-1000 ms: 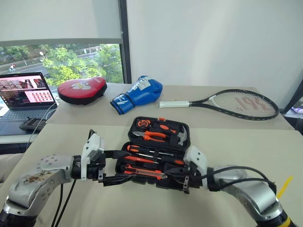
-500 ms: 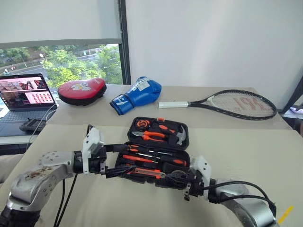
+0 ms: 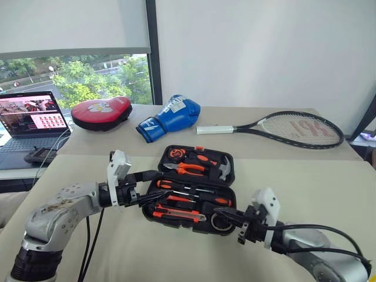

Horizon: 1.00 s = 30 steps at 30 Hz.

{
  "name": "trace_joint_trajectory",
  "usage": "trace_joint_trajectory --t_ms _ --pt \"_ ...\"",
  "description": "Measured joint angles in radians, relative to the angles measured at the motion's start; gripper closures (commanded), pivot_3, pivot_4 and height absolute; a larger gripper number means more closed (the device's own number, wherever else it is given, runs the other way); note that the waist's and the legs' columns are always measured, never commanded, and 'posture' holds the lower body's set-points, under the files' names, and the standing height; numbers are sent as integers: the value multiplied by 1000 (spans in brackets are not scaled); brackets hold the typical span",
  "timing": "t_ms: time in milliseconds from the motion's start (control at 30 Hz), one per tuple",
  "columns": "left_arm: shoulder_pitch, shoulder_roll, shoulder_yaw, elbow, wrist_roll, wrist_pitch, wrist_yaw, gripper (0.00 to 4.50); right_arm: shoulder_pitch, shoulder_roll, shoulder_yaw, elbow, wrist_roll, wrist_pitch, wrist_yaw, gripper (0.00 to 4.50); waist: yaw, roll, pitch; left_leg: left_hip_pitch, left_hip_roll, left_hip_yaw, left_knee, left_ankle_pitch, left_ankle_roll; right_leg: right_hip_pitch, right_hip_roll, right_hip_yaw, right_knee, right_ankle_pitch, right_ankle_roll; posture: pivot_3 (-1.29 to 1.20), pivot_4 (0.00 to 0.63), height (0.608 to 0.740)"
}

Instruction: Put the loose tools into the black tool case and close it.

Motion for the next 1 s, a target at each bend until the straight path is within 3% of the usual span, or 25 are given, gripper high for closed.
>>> trace_joint_trajectory --t_ms 400,667,800,1000 --pt "6 -9 0 -2 1 1 0 0 -8 -6 88 64 -146 -86 25 4476 0 -3 -2 4 1 0 0 0 0 3 1 0 0 0 0 0 150 740" --pt "16 -43 3 -2 1 1 39 0 21 -42 5 -65 -30 -59 95 4476 0 -3 -1 0 1 0 0 0 0 0 0 0 -1 0 0 0 150 740" --pt "3 -63 3 4 2 2 71 0 -72 -38 -38 -71 3 16 44 3412 0 -3 -1 0 1 -1 0 0 0 -1 0 0 0 1 -1 0 150 740" --pt "-111 -135 5 93 28 46 240 0 -205 -57 -81 -68 65 156 -4 1212 6 -3 0 -2 0 -1 1 0 0 -1 0 0 0 1 -1 0 150 740"
